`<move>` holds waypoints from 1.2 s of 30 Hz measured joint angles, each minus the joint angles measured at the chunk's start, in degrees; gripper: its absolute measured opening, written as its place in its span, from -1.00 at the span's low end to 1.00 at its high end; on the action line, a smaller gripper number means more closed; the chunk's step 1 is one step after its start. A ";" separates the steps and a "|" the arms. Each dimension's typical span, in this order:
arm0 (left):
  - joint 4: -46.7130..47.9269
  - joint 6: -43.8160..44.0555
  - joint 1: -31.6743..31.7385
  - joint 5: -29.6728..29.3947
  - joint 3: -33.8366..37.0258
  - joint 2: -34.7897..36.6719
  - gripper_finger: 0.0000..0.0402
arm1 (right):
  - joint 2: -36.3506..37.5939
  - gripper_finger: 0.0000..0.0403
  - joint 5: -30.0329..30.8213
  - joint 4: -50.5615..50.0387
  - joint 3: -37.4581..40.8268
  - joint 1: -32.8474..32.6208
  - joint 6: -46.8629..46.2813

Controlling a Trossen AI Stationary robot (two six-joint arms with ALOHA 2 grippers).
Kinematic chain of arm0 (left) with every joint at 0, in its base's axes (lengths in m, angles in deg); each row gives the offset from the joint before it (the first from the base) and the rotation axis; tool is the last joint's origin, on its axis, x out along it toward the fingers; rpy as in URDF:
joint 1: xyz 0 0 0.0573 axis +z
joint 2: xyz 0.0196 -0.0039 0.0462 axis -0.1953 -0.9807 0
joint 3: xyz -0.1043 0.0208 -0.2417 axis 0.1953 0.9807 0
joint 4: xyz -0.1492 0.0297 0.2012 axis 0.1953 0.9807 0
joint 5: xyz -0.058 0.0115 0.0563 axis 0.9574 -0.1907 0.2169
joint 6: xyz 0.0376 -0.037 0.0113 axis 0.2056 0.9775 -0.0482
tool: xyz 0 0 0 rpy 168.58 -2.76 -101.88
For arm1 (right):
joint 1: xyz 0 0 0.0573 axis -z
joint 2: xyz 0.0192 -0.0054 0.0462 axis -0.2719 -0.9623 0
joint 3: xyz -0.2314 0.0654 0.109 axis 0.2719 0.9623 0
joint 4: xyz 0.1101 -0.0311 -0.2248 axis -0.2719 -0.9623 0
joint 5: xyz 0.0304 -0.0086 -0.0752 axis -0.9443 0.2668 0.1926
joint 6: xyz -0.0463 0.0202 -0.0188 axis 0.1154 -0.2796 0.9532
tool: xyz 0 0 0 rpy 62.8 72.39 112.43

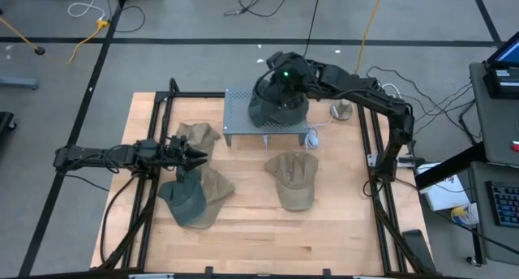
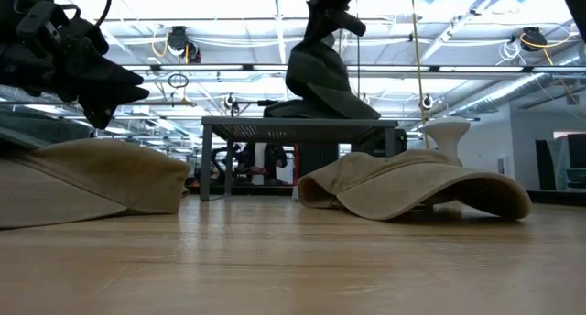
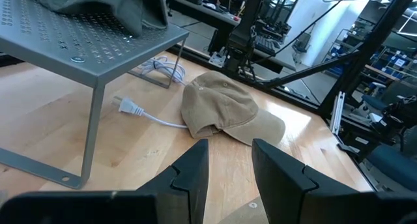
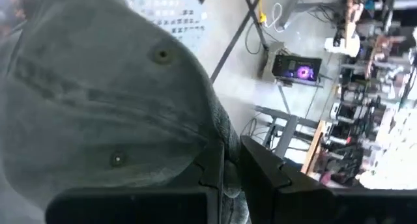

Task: Pick & Place hat
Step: Stack the right black cap on top of the black cap on the shelf, then stack the black cap on top of the black caps on the shelf

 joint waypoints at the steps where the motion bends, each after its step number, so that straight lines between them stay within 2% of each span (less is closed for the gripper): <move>1: 0.02 0.00 0.00 0.00 0.00 0.00 -0.39 | 0.00 -0.88 -0.29 0.25 0.00 0.14 1.26; 8: 0.00 0.00 0.00 0.00 -0.01 0.01 -0.39 | -2.29 -0.87 -5.04 8.92 2.43 1.10 11.69; 15: -0.06 0.00 0.02 0.00 -0.01 0.02 -0.39 | -1.86 -0.76 -6.02 18.69 13.96 1.22 12.33; 21: -0.05 0.00 0.01 0.00 0.00 0.00 -0.39 | -1.47 -0.70 -6.74 22.35 20.57 1.22 7.30; 29: 0.00 0.00 0.01 0.00 -0.01 0.02 -0.39 | 1.45 -0.31 -11.78 26.03 20.68 1.61 -0.83; 33: -0.01 0.00 0.00 0.00 -0.01 0.02 -0.39 | 2.75 -0.07 -11.55 27.09 20.81 1.61 -1.54; 36: -0.01 0.00 0.02 0.00 0.00 0.00 -0.39 | 4.12 0.08 -8.30 28.83 20.72 1.61 -4.21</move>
